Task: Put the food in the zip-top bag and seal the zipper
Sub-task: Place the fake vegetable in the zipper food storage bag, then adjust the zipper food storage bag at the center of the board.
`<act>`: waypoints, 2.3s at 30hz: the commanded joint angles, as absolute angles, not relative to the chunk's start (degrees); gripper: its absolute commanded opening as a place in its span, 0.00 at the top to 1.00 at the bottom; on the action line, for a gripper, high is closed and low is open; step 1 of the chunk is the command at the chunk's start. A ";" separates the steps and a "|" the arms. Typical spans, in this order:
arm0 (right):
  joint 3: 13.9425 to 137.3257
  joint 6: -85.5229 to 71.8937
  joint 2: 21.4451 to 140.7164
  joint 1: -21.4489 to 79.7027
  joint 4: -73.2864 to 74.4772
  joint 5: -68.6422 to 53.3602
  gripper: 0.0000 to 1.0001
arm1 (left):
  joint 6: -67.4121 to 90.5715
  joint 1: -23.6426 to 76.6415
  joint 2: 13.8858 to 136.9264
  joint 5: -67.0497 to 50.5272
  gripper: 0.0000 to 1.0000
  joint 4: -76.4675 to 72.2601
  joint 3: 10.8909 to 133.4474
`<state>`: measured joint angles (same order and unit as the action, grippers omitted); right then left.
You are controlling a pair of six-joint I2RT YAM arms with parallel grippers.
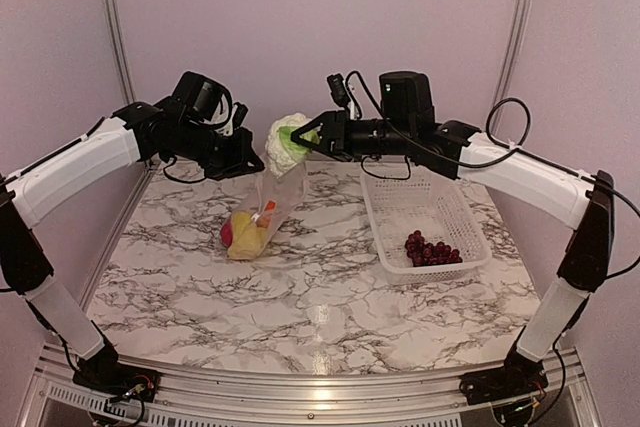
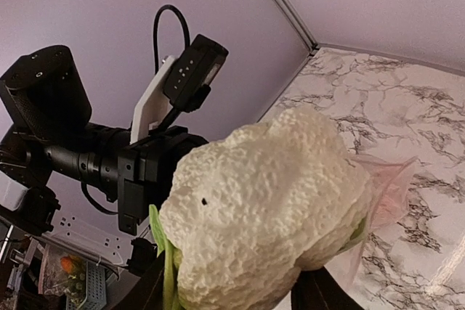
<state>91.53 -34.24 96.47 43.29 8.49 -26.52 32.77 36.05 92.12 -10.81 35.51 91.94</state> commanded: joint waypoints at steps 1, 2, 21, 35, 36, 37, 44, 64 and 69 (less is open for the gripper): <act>95.51 -34.99 98.44 45.51 6.37 -27.11 0.53 | 34.77 35.68 90.81 -11.87 1.00 33.61 94.30; 95.41 -34.92 98.59 45.56 6.45 -27.08 0.53 | 35.01 35.68 90.53 -11.80 1.00 33.58 94.38; 97.31 -33.45 101.16 46.33 15.04 -24.92 0.53 | 37.00 35.68 87.97 -10.19 1.00 31.92 94.35; 110.19 -33.12 109.93 47.00 30.04 -21.47 0.53 | 37.92 35.68 86.33 -6.65 1.00 29.80 93.73; 109.98 -33.06 109.62 47.00 30.03 -21.61 0.53 | 37.94 35.68 86.05 -5.96 1.00 29.72 93.58; 109.61 -32.98 109.22 47.02 30.04 -22.11 0.53 | 38.00 35.68 85.69 -5.15 1.00 29.66 93.38; 113.85 -31.27 111.66 46.98 31.10 -25.35 0.49 | 38.13 35.68 86.62 -7.51 1.00 28.99 92.11; 121.72 -29.43 113.15 45.78 39.37 -30.23 0.02 | 35.98 35.51 87.30 -5.87 1.00 30.25 92.20; 119.10 -29.71 111.03 43.81 44.05 -19.66 0.01 | 35.90 35.43 87.59 -6.33 1.00 30.06 92.26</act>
